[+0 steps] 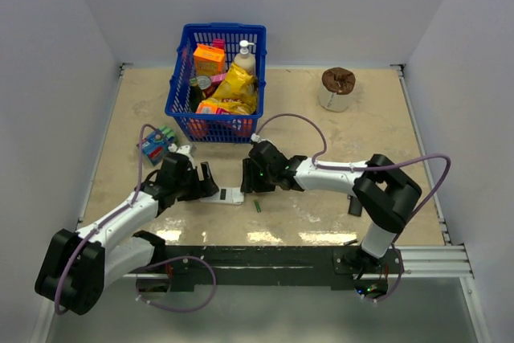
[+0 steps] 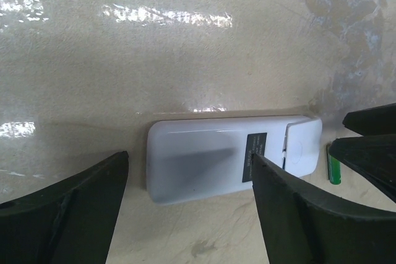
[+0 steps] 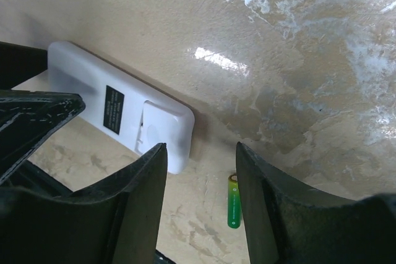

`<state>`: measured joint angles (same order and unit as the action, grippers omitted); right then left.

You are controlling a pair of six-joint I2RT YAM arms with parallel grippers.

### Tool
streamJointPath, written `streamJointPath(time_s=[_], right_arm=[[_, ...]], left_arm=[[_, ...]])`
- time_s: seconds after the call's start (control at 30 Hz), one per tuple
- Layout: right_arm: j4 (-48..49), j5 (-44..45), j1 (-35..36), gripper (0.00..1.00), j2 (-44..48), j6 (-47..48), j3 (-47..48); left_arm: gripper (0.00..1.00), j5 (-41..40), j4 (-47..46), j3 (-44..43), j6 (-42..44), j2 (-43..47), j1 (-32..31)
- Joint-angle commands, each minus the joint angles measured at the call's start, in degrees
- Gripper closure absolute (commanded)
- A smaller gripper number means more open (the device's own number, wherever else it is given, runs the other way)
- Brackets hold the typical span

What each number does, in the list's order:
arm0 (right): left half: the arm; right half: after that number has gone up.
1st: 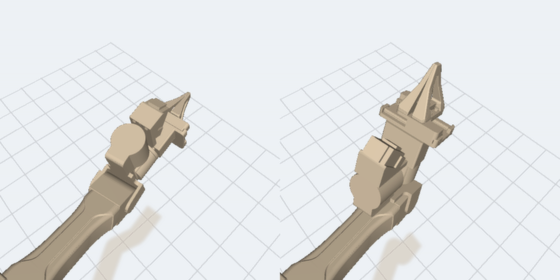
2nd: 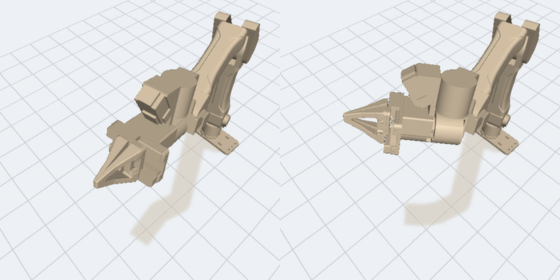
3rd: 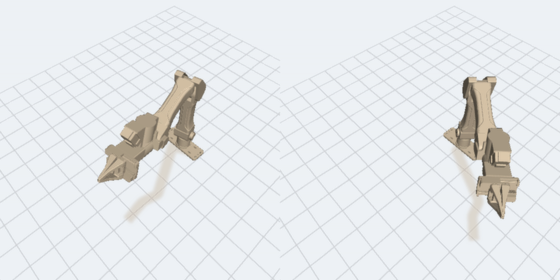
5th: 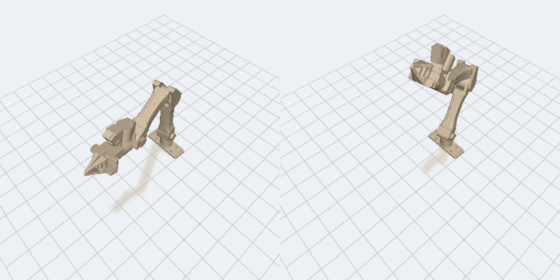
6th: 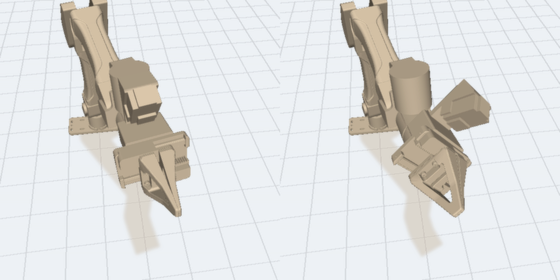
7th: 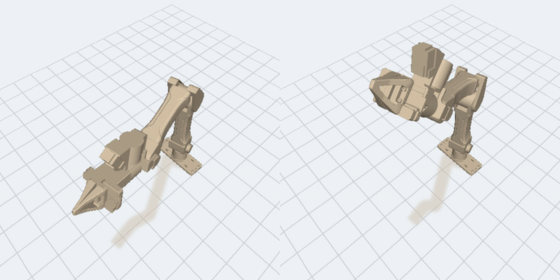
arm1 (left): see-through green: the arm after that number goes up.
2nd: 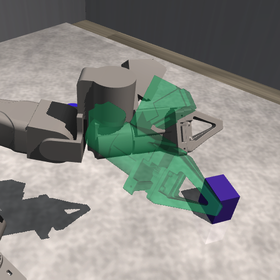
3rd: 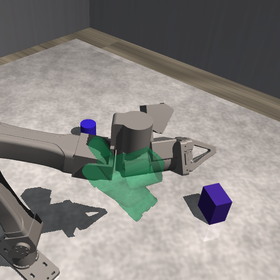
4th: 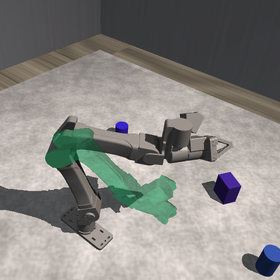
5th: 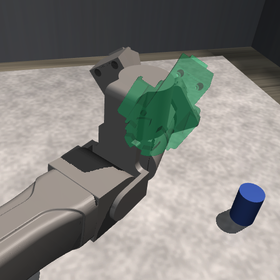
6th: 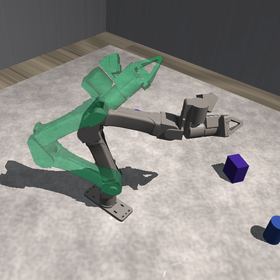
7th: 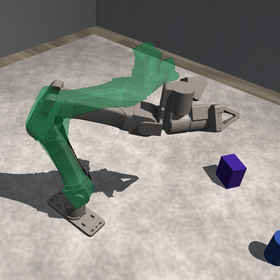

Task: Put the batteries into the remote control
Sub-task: Load the battery cover into the remote control.

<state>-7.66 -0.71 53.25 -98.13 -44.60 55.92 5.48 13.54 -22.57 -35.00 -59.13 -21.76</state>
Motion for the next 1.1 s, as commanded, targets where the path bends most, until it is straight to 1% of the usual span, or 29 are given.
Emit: streamJointPath(time_s=[0.0,0.03,0.07,0.43,0.47,0.77,1.07], right_arm=[[0.63,0.89,0.18,0.49,-1.19,-0.84,2.79],[0.63,0.97,0.18,0.49,-1.54,-1.01,2.96],[0.89,0.89,0.18,0.49,-1.89,-0.93,3.14],[2.21,-2.45,0.27,0.5,-3.38,-1.98,3.67],[2.21,-2.63,0.27,0.5,-3.47,-2.07,3.67],[1.42,-2.89,0.27,0.53,-3.47,-2.95,2.88],[-0.07,-2.54,0.27,0.61,-3.56,-4.53,2.0]], left_arm=[[0.19,2.35,-0.71,1.38,-1.29,-0.9,0.31],[0.2,2.61,-0.62,1.47,-1.38,-0.9,0.23],[0.24,2.87,-0.71,1.56,-1.38,-0.9,0.23],[0.36,5.07,-1.41,2.26,-1.91,-0.89,0.23],[0.39,5.25,-1.59,2.35,-2.08,-0.9,0.23],[0.41,5.86,-1.94,2.88,-3.05,-0.63,0.23],[0.41,6.21,-2.47,3.23,-3.75,-1.25,0.23]])
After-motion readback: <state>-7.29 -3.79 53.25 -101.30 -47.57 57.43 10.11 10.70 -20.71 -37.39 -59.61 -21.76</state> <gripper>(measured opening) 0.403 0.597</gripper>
